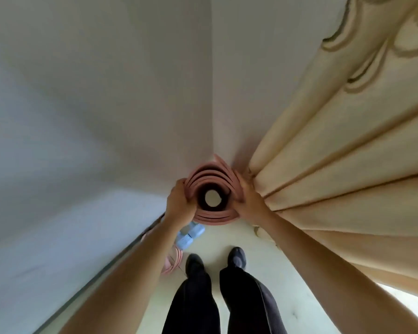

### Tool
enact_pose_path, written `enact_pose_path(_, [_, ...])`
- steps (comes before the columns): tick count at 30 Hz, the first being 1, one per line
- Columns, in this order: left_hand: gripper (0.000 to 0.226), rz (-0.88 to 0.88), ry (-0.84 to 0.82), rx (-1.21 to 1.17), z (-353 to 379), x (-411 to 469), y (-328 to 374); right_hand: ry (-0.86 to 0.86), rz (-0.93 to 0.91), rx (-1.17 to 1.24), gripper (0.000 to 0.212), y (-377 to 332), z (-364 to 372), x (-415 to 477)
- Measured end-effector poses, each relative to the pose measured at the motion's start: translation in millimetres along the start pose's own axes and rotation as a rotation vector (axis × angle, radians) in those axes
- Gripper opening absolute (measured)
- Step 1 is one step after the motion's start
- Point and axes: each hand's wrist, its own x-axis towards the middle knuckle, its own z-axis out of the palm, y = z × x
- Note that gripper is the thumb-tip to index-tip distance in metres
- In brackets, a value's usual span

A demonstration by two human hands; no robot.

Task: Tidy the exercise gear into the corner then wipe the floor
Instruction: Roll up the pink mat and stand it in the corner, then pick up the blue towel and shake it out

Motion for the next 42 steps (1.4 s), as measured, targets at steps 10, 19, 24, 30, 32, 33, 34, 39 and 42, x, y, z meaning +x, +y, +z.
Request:
enact_pose_path(10, [0.042,-0.142,0.016,-0.117,84,155,-79,0.051,0.040,0.170,0.063,118,63,136])
enact_pose_path(19, [0.057,-0.090,-0.046,-0.196,95,163,-106,0.093,0.143,0.089,0.057,126,76,153])
enact_pose_path(24, [0.049,-0.058,-0.055,-0.101,61,134,-83,0.175,0.053,-0.001,0.035,78,43,122])
enact_pose_path(30, [0.054,0.252,0.117,0.306,-39,56,-1,0.281,-0.123,-0.321,0.052,-53,-17,67])
enact_pose_path(32, [0.056,0.436,0.234,0.375,-83,29,35,0.372,-0.234,-0.399,0.052,-108,-36,46])
enact_pose_path(33, [0.056,0.541,0.306,0.411,-105,16,51,0.427,-0.304,-0.435,0.054,-137,-45,35])
enact_pose_path(34, [0.053,0.633,0.385,0.446,-126,4,64,0.483,-0.382,-0.465,0.055,-163,-54,26])
enact_pose_path(39, [0.053,0.686,0.821,0.595,-224,-75,97,0.623,-0.722,-0.487,0.062,-272,-70,-10])
enact_pose_path(42, [0.057,0.497,1.014,0.616,-261,-136,89,0.586,-0.922,-0.483,0.063,-319,-59,-23])
